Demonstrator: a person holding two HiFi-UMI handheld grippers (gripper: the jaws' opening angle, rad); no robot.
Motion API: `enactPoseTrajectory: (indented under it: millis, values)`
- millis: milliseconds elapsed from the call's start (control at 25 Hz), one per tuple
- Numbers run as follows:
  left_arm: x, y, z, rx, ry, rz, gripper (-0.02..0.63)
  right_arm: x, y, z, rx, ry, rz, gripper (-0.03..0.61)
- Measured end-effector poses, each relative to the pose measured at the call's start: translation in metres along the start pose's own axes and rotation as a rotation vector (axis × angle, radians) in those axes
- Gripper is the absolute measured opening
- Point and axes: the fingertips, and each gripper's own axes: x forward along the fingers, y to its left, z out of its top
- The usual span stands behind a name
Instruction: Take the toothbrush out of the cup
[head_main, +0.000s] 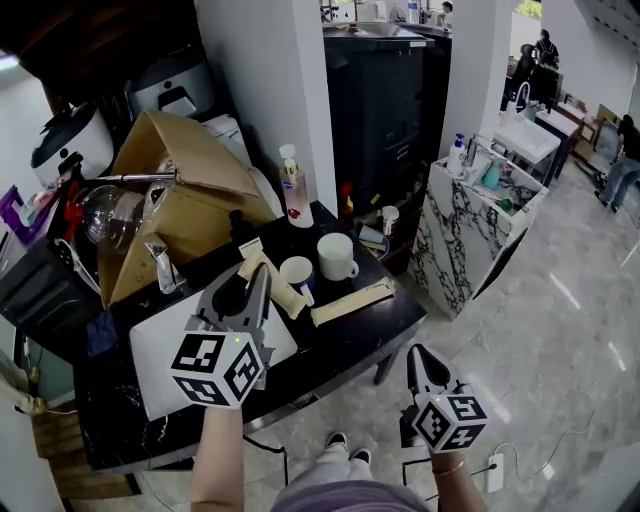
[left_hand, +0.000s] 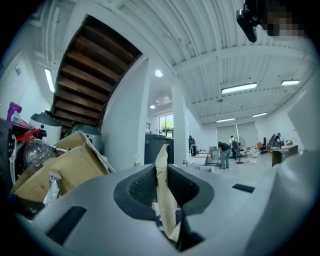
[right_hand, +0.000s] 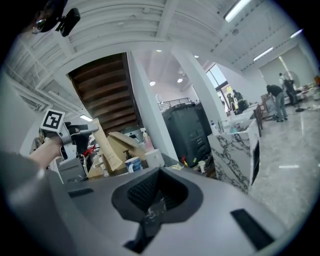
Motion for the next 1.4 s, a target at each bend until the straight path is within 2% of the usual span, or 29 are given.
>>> enactPoseTrajectory:
  millis: [280,600,1000,1400]
  values:
    - [-0.004,-0.026,-0.045,0.133,0.196,-0.068,0.063,-0.011,0.001,-0.002,0.008,-0.002,-0.001,0.003]
    - [0.022,-0.076,-0.108,0.403,0.46,-0.209,0.063,-0.026,-0.019,-0.004,0.028,-0.015,-0.058,0.003]
    - [0.073,-0.141,-0.154,0.613,0.586,-0.38,0.063,-0.049,-0.055,-0.005,0.069,-0.037,-0.163,0.003]
    - [0.101,-0.175,-0.209,0.753,0.684,-0.44,0.063,-0.069,-0.085,-0.01,0.093,-0.039,-0.264,0.003]
